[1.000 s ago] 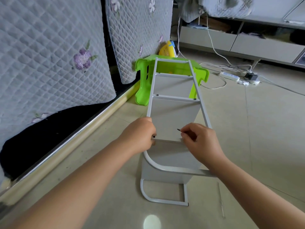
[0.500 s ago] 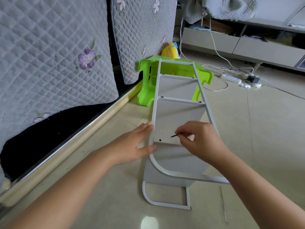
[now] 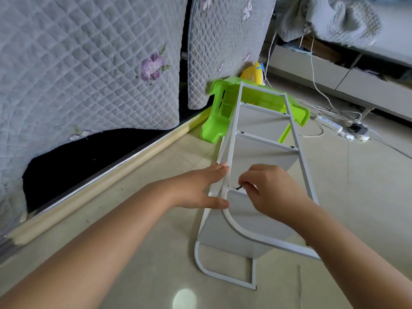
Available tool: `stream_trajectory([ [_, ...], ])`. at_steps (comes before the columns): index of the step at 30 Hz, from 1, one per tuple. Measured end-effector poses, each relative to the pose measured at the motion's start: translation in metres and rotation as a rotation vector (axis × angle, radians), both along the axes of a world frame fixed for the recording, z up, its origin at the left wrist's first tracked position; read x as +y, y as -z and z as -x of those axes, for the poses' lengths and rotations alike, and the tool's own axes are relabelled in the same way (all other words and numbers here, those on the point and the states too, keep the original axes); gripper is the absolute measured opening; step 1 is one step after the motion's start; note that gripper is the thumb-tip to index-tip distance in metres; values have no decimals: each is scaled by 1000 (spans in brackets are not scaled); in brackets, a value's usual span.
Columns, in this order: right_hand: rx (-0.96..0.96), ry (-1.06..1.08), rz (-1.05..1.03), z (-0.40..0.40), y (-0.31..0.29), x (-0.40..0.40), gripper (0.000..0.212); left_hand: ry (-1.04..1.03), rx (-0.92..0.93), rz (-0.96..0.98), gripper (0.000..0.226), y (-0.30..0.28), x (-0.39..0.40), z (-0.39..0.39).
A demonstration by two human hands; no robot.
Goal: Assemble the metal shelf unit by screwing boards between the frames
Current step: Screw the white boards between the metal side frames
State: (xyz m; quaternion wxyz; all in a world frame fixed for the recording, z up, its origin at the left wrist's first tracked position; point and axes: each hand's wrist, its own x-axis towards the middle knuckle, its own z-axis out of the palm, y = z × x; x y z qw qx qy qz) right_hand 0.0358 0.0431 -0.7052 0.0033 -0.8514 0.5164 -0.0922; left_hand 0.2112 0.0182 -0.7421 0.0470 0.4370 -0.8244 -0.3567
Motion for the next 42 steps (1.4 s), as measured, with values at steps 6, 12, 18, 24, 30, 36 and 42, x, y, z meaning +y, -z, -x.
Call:
stream_trajectory([
  [6, 230, -29, -43, -5, -6, -1, 30, -25, 51, 6, 85, 2, -1, 0],
  [12, 389, -119, -91, -17, -8, -2, 24, -49, 63, -11, 88, 6, -1, 0],
  [18, 320, -36, -164, -16, -5, -8, 27, -73, 101, -31, 88, 7, 1, -1],
  [24, 274, -41, -27, -11, 5, -11, 30, -85, 129, -47, 89, 9, 1, -1],
  [30, 229, -86, 80, -6, 8, -13, 32, -89, 131, -38, 89, 8, 0, 0],
  [36, 116, -72, -59, 8, 3, -10, 34, -77, 137, -49, 88, 7, 1, -1],
  [42, -51, -187, -10, 18, 14, -4, 20, -82, 123, -56, 89, 7, 0, 0],
])
